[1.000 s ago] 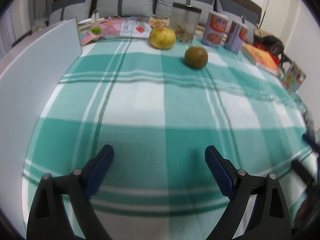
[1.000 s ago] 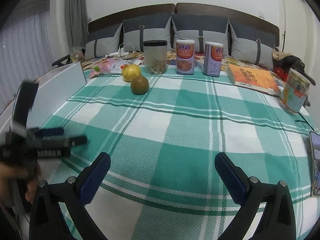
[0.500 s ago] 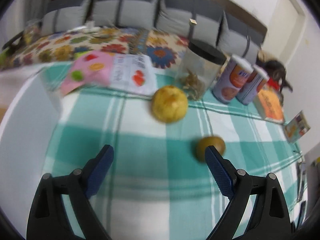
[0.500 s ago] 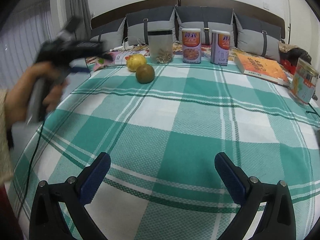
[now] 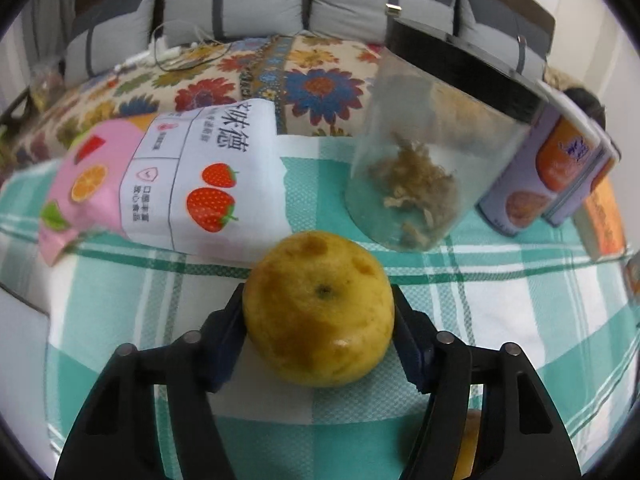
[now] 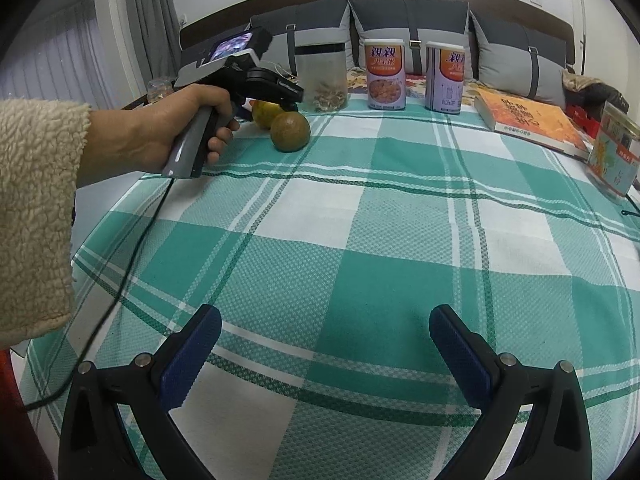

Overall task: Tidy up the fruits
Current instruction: 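Reach and grasp the yellow pear with left tool while right tool grasps the green-brown fruit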

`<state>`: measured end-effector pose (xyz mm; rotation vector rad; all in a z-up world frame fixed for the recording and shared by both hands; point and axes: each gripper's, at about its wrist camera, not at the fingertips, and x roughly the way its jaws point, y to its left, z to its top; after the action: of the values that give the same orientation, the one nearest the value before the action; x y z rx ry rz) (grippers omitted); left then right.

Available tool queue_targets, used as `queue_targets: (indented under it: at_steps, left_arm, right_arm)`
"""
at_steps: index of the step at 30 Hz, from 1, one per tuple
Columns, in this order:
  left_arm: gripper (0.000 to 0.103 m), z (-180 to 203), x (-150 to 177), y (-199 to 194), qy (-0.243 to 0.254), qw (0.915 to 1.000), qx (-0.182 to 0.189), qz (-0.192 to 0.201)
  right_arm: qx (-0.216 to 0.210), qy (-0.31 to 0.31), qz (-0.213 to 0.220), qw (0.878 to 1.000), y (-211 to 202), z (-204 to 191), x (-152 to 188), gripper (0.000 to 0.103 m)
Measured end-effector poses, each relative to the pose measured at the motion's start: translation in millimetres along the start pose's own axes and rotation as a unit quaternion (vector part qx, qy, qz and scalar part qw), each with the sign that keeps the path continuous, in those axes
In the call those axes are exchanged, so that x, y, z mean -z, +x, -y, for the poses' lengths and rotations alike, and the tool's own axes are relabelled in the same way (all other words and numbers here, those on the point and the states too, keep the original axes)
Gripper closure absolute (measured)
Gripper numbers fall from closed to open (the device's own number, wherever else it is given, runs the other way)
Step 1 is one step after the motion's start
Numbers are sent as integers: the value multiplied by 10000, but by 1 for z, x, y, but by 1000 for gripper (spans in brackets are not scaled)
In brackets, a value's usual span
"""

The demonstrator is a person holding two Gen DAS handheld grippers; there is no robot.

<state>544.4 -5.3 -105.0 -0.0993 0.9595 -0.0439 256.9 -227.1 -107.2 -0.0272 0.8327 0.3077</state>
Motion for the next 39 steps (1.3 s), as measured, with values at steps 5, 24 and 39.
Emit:
queue_targets:
  at_steps: [5, 24, 39]
  left_arm:
    - [36, -11, 17, -24, 111, 9997, -131, 186]
    - [36, -44, 199, -169, 162, 9999, -60, -10]
    - [24, -36, 218, -155, -2, 9994, -260, 223]
  right_arm:
    - [-27, 1, -25, 10000, 1, 1, 0, 0]
    - [-57, -38, -263, 9996, 11, -2, 0, 0]
    - [-173, -49, -307, 9994, 13, -2, -1, 0]
